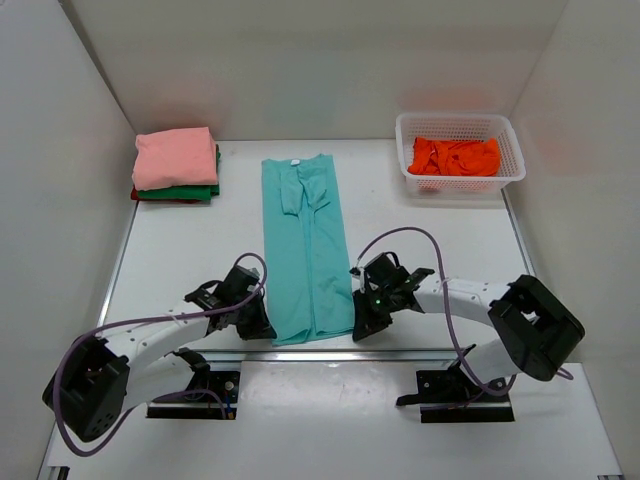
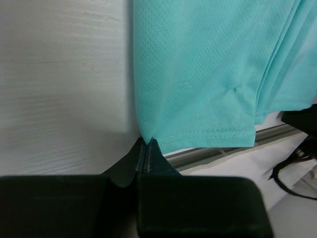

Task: Fold and stack the t-shirts
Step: Grab the bottom of the folded rectangular tshirt with both arms

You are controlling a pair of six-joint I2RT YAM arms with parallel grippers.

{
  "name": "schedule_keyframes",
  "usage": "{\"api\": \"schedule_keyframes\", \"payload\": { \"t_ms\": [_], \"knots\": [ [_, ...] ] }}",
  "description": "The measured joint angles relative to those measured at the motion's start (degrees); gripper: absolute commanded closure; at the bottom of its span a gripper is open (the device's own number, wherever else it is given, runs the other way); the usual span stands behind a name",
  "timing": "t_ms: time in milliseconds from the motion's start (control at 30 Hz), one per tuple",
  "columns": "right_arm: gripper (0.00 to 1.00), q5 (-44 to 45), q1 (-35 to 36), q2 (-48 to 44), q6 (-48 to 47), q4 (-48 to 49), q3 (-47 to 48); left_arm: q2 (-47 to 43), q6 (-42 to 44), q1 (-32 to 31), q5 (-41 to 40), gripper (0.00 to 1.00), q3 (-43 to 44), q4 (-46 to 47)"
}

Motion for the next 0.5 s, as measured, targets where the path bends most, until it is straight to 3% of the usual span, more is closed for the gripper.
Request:
{"api": "schedule_keyframes", "payload": {
  "t_ms": [133, 167, 200, 300, 333, 400, 500],
  "knots": [
    [1.00, -0.42, 2.29, -2.67, -0.94, -2.99, 0.00, 0.37, 1.20, 0.13, -0.02, 1.00, 1.95, -3.19],
    [0.96, -0.61, 2.38, -3.65, -1.07, -3.74, 0.00, 0.63, 1.68, 0.33, 0.00, 1.00, 2.89, -4.02],
    [0.81, -0.81, 2.45, -4.68, -1.09, -4.50, 0.00, 0.90, 2.12, 0.44, -0.02, 0.99, 3.76, -4.59],
    [0.49, -1.05, 0.52, -7.69, -0.68, -6.01, -0.02, 1.40, 3.17, 0.79, 0.04, 1.00, 5.60, -5.40],
    [0.44, -1.11, -0.46, -8.33, -0.35, -5.86, -0.02, 1.51, 3.34, 0.76, 0.13, 1.00, 5.88, -5.60],
    [0.38, -1.31, -1.99, -8.59, 0.04, -5.14, -0.02, 1.86, 3.56, 0.76, 0.28, 1.00, 6.03, -5.86],
    [0.42, -1.42, -2.60, -5.99, 0.98, -3.45, 0.00, 2.32, 3.89, 0.81, 0.70, 1.00, 6.03, -6.43]
  ]
}}
